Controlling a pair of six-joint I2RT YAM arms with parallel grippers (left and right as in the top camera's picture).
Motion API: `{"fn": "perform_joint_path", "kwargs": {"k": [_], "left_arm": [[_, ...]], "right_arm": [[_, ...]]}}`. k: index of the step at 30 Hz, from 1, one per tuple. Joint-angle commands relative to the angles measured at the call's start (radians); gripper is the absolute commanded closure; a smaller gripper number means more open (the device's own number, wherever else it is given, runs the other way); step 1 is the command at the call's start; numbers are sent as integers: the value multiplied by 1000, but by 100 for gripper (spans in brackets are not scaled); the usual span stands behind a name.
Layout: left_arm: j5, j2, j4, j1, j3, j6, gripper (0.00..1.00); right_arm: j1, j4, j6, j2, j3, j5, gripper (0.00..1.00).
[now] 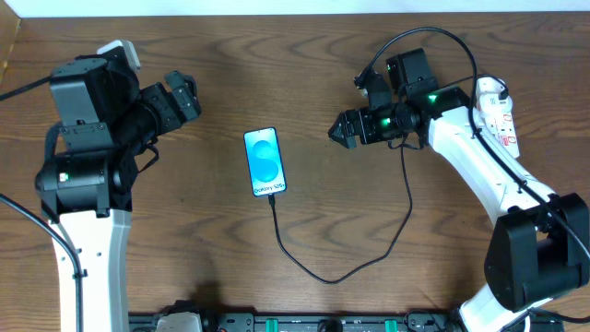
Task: Plug charger to phone and switch on socket
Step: 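Open the left gripper off the phone and lift it back left, then move the right gripper right to the white power strip's switch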
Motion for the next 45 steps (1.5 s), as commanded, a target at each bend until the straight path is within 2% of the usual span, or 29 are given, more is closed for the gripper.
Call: {"fn": "perform_joint_path", "kwargs": {"k": [1,4,12,16,20,22,23,24,25,33,45], "left_arm": [[-10,-2,-2,4,10,-9,2],[-10,-2,-2,4,10,-9,2],[-10,-2,-2,4,10,-9,2],[-10,-2,-2,4,10,-9,2],[-10,-2,-2,4,10,-9,2],[-10,-2,-2,4,10,-9,1],[-10,-2,-2,4,10,-9,1],[-10,-2,-2,4,10,-9,2],[-10,-2,-2,4,10,-9,1],[-10,-2,-2,4,10,-9,1],[-10,-2,-2,4,10,-9,1]], "right_arm": [[8,0,9,6,18,-26,7],[8,1,8,6,18,-25,7],[-12,0,9,6,18,-21,18],[-28,-18,16,3,18,-27,32],[-50,-26,36,-3,19,-29,35],[-69,-36,43,-12,24,-30,41],[-81,-46,42,-17,31,-31,60],[-93,-58,42,-21,39,-32,89],[-108,-76,42,-22,51,-33,99],[-278,-273,27,-22,215,0,99],[-673,-232,111,-20,236,58,99]]}}
